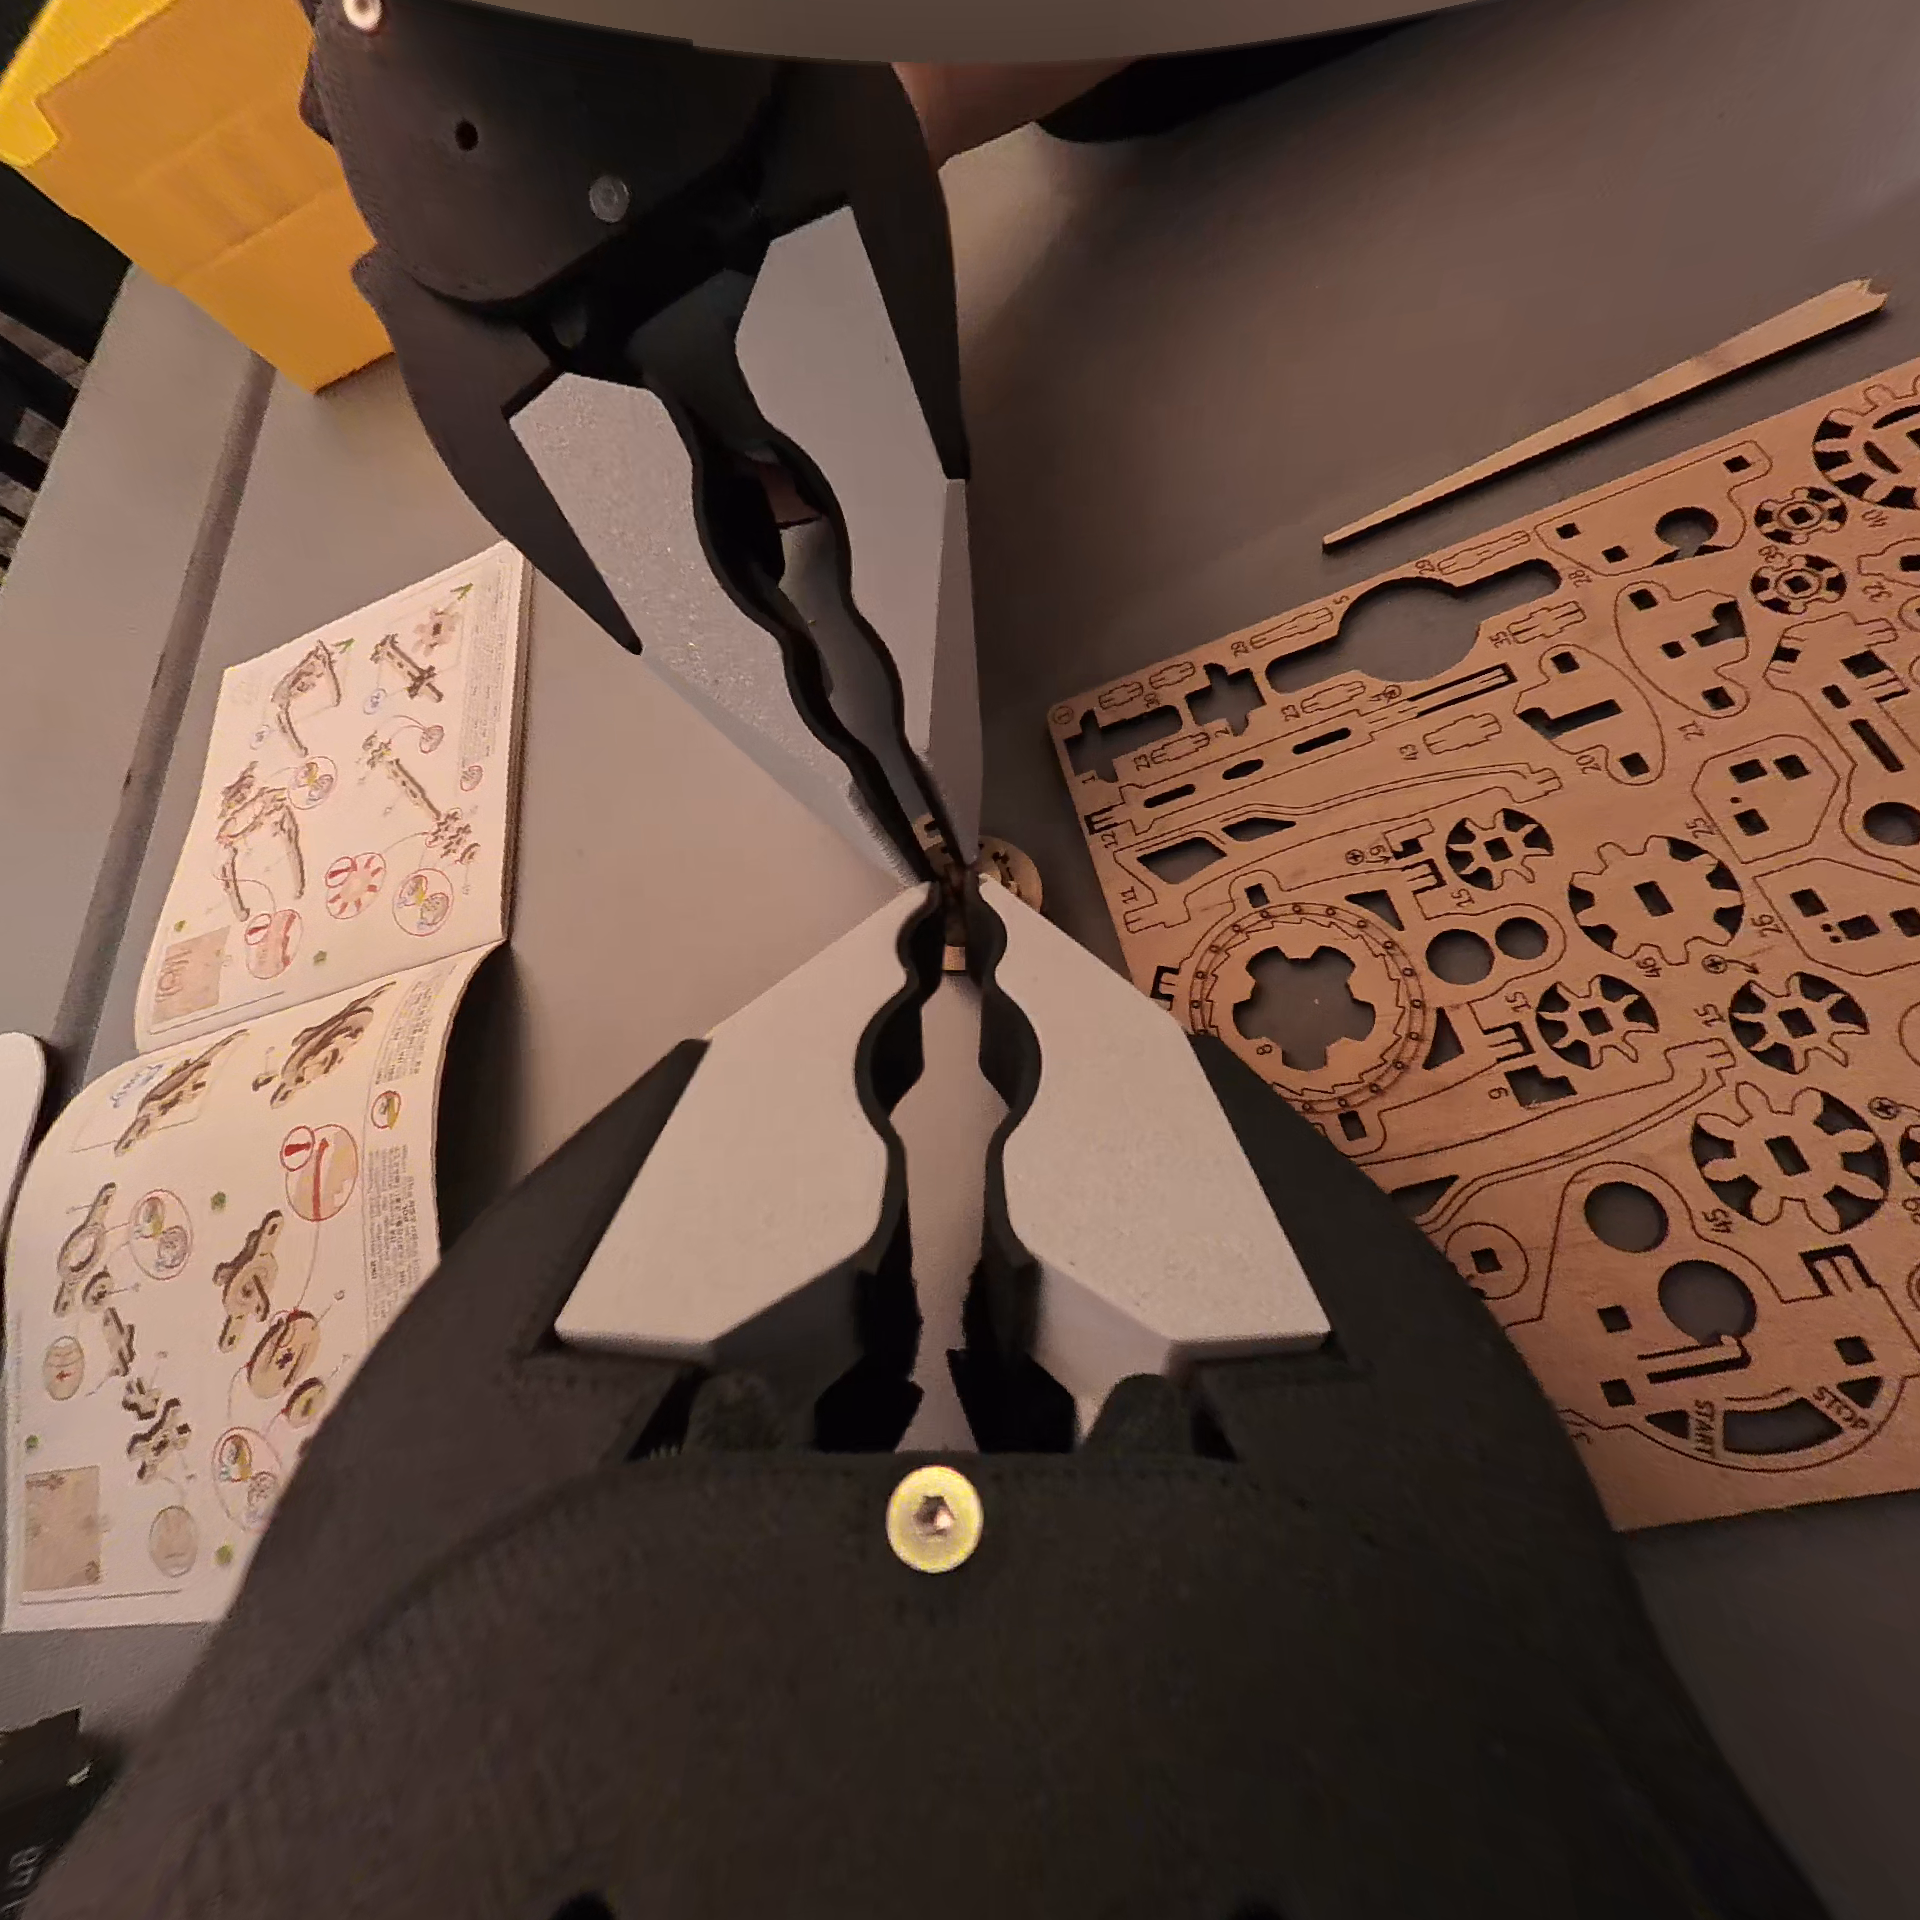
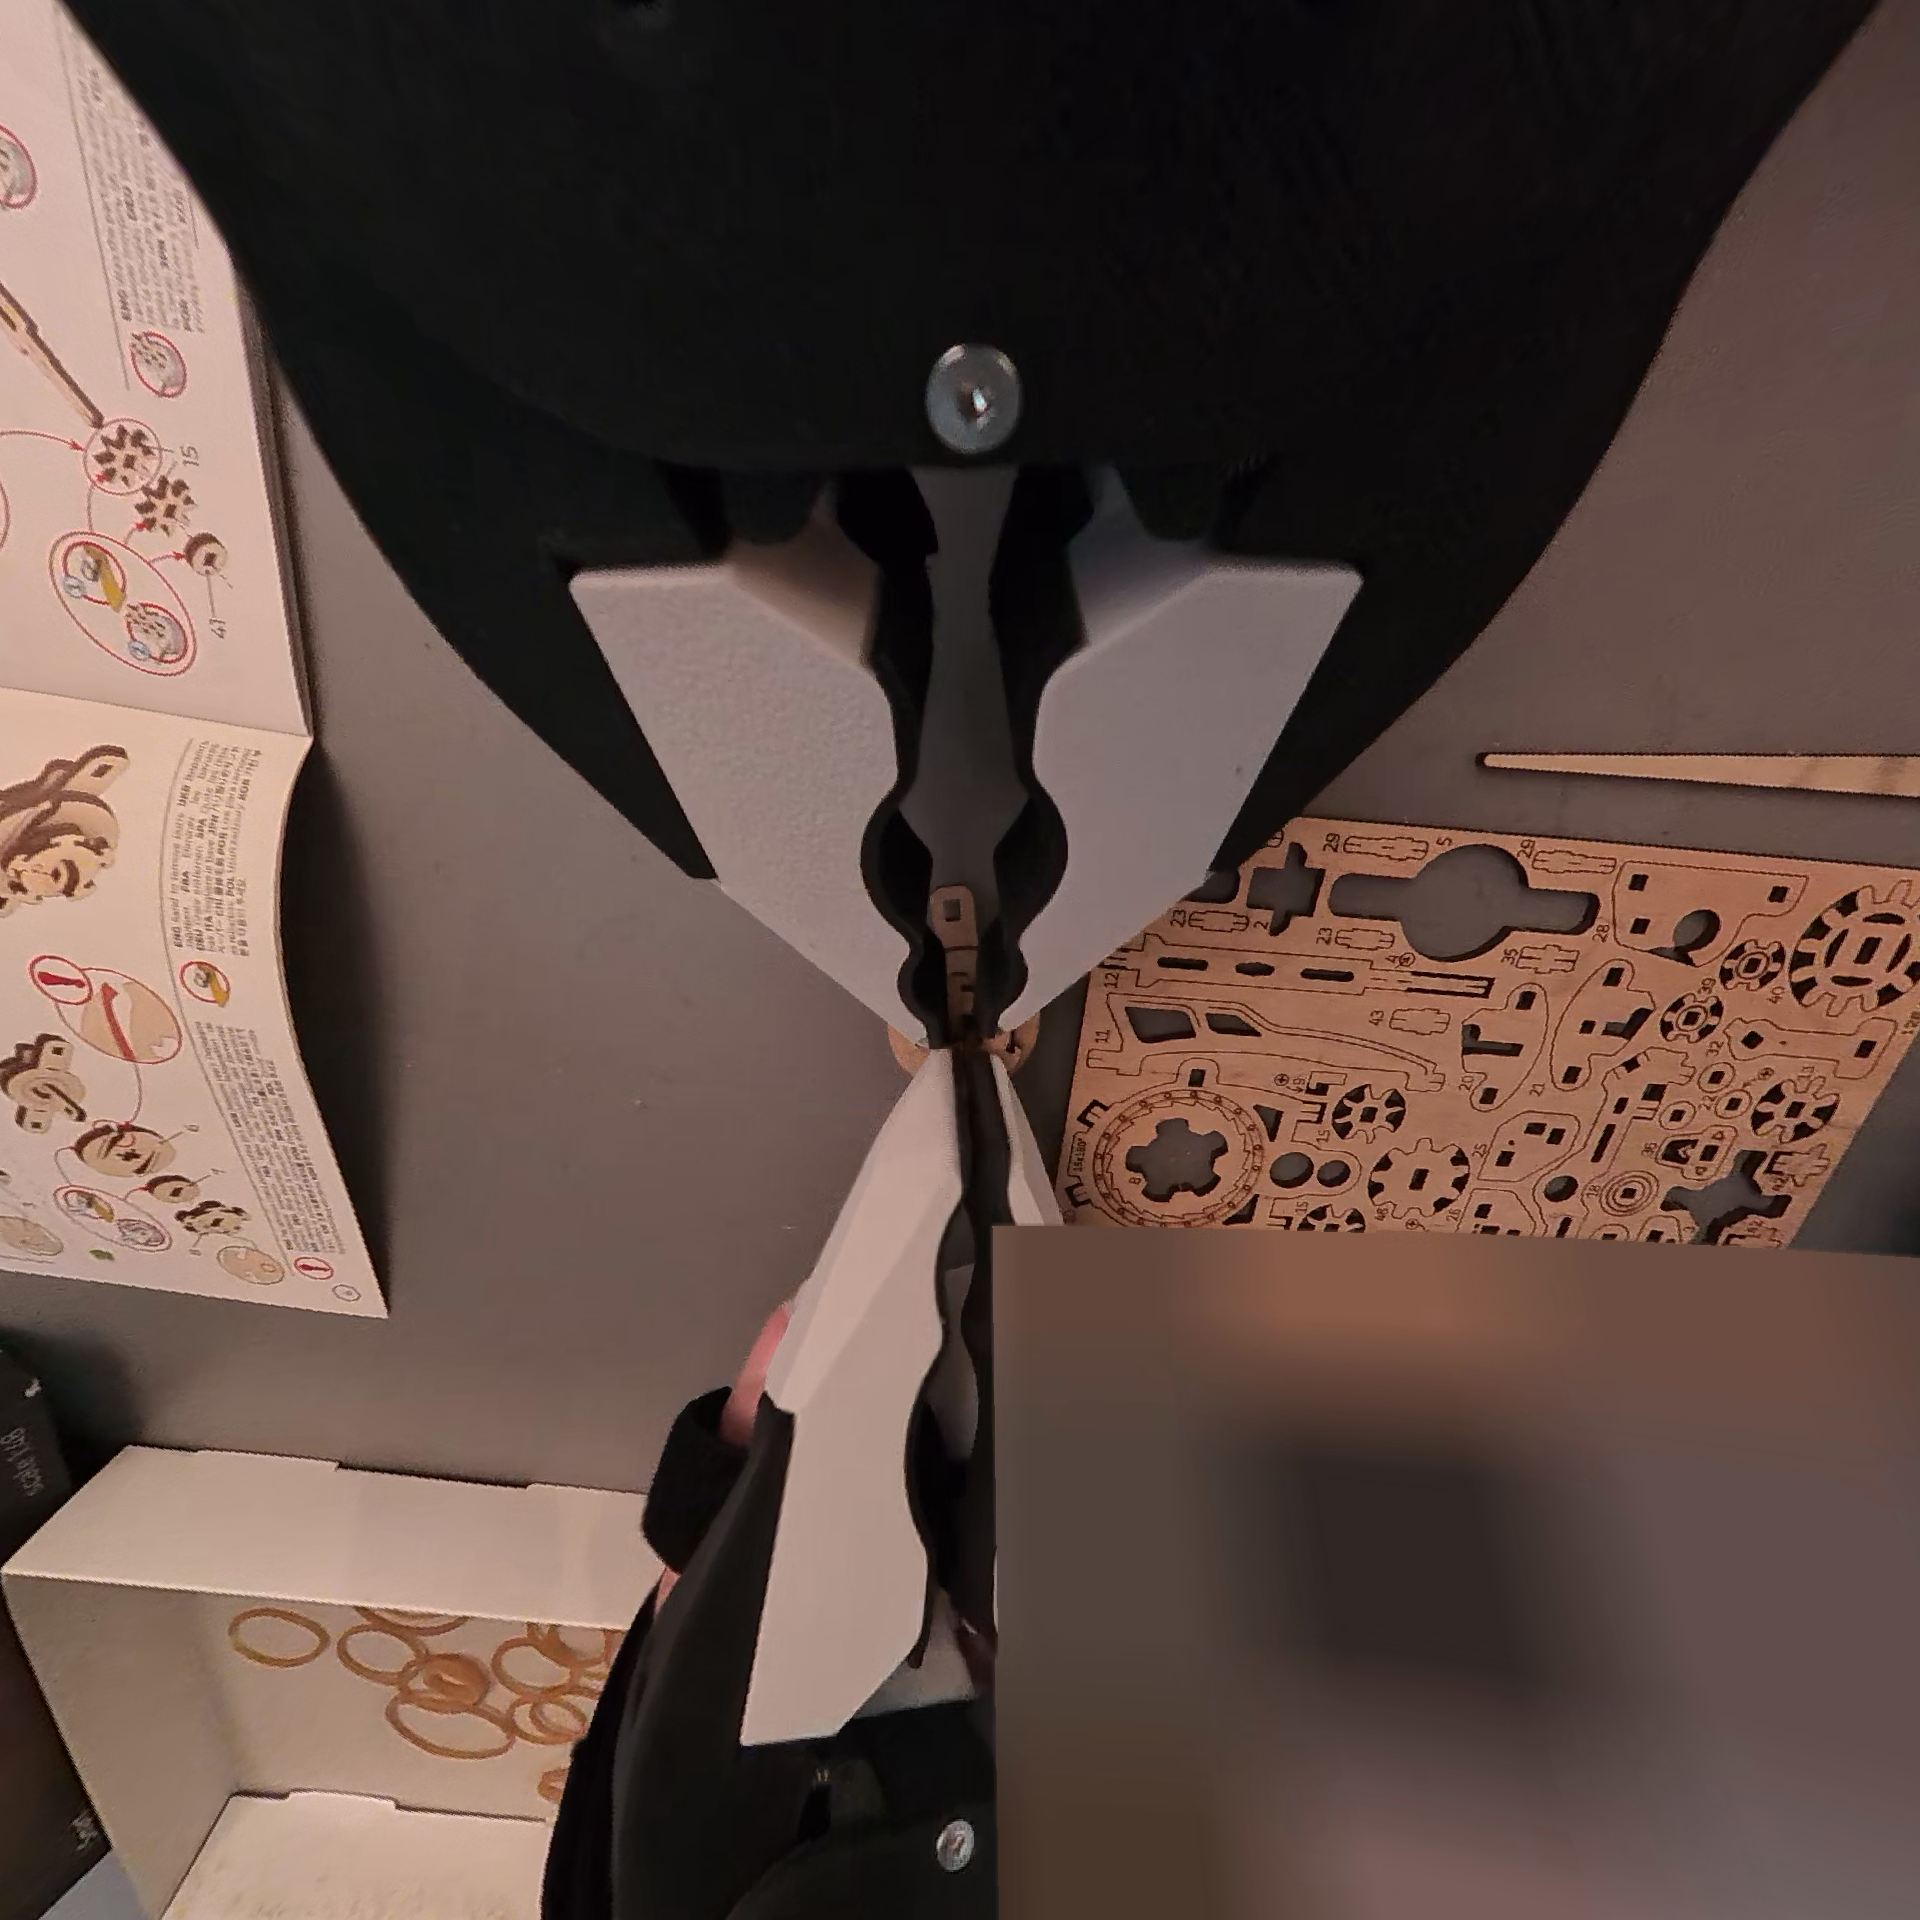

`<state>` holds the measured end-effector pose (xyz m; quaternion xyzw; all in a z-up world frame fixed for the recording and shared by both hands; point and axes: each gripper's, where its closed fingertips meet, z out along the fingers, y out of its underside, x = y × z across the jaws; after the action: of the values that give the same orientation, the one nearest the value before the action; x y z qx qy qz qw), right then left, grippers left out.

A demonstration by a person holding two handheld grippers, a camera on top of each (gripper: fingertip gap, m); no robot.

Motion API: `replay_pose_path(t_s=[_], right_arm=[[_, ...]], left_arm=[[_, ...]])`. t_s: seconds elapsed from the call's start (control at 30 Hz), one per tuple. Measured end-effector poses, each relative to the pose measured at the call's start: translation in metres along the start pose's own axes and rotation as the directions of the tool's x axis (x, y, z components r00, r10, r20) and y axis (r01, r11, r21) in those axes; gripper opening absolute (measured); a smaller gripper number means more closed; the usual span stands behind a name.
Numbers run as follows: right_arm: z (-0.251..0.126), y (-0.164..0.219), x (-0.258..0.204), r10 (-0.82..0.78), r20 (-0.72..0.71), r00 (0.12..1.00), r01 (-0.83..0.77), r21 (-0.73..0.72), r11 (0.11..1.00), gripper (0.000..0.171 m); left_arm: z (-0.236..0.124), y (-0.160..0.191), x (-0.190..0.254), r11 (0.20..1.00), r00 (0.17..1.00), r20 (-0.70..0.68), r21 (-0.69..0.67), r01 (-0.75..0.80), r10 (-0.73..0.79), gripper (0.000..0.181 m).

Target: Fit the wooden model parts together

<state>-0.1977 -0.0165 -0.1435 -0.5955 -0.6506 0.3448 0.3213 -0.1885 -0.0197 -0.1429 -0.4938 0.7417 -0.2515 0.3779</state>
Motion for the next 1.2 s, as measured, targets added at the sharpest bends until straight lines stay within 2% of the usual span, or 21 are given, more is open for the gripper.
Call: replay_pose_path(t_s=[0.2,0.4,0.5,0.6,1.2], right_arm=[[-0.0003,0.0002,0.0000,0.006,-0.005,1.000,-0.006,-0.001,1.000,0.004],[-0.0010,0.0008,0.0000,0.003,-0.011,1.000,-0.003,0.003,1.000,0.004],[-0.0010,0.0007,-0.0001,-0.006,-0.016,1.000,0.006,-0.004,1.000,0.004],[-0.0008,0.0003,-0.0003,-0.001,-0.015,1.000,0.001,-0.004,1.000,0.003],[-0.0030,0.0020,-0.0061,-0.011,-0.004,1.000,0.010,-0.039,0.999,0.003]], left_arm=[[0.0000,-0.0001,-0.0002,0.998,0.997,-0.041,-0.005,0.066,-0.067,0.001],[0.0007,0.0000,-0.0008,0.999,0.999,0.021,-0.040,0.024,-0.023,0.001],[-0.0001,0.0005,-0.0065,0.999,0.997,0.067,-0.046,0.027,-0.024,0.014],[0.0005,0.0003,-0.0025,0.999,0.999,0.032,-0.038,0.039,-0.037,0.006],[0.0034,-0.0028,0.0029,0.999,0.999,-0.004,-0.030,0.036,-0.036,0.005]])
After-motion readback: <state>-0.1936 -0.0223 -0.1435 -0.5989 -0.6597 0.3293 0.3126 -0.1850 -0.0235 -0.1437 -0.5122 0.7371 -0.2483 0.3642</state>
